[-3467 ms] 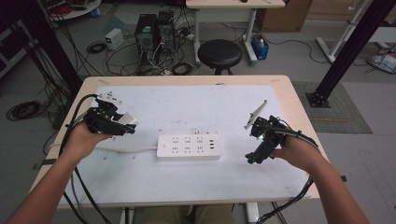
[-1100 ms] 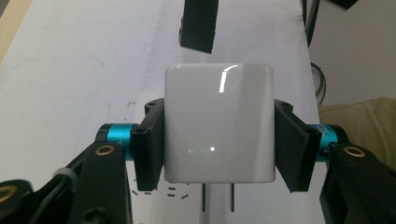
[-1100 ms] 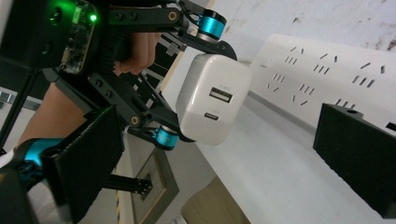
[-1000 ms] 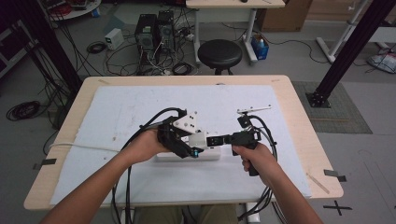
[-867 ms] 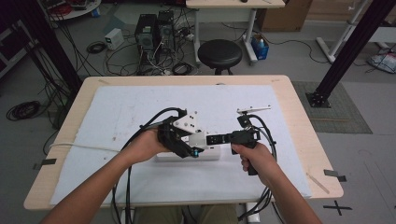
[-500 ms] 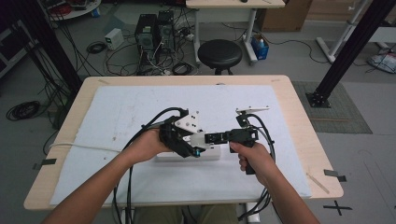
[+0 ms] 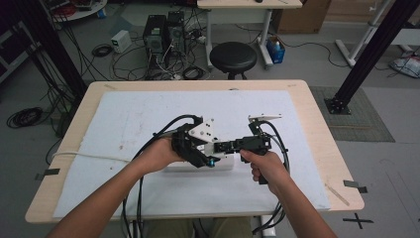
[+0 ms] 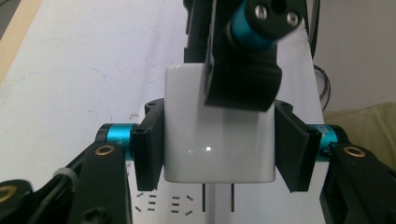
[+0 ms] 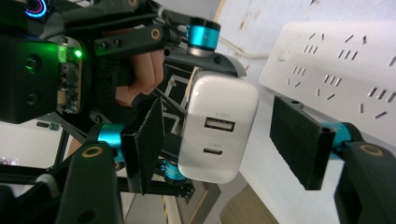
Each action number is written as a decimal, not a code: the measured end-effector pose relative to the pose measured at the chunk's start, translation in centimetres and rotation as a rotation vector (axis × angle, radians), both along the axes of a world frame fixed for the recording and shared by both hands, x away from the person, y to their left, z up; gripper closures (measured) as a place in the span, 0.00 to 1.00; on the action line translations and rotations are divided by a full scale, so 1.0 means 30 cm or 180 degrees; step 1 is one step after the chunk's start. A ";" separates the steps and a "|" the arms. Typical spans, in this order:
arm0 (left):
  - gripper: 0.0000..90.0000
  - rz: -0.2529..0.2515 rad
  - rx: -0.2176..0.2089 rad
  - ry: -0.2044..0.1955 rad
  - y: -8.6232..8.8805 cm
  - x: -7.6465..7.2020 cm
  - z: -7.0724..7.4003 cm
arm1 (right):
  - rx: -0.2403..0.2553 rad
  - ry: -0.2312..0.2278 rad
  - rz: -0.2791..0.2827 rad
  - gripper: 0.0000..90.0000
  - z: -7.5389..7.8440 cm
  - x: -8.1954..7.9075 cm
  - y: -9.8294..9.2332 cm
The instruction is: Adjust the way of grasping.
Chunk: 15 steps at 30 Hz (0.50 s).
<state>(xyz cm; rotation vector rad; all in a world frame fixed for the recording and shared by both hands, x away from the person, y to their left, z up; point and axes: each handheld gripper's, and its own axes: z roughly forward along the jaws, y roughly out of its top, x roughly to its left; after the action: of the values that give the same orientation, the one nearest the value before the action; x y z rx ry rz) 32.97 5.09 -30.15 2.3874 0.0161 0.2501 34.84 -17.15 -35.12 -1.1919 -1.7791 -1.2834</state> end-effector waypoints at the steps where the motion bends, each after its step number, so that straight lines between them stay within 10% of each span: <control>1: 0.47 0.0002 -0.0002 0.0000 0.000 -0.001 0.000 | -0.0011 -0.0006 0.0014 0.42 -0.001 0.000 0.003; 15: 0.47 -0.0028 0.0105 -0.0137 -0.008 -0.011 -0.007 | 0.0117 0.0100 0.0017 0.65 -0.023 0.009 0.015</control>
<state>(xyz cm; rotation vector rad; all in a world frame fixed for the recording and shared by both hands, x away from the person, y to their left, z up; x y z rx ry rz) 32.63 4.84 -30.37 2.4138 -0.0187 0.2999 35.11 -16.69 -35.82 -1.1798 -1.7280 -1.2820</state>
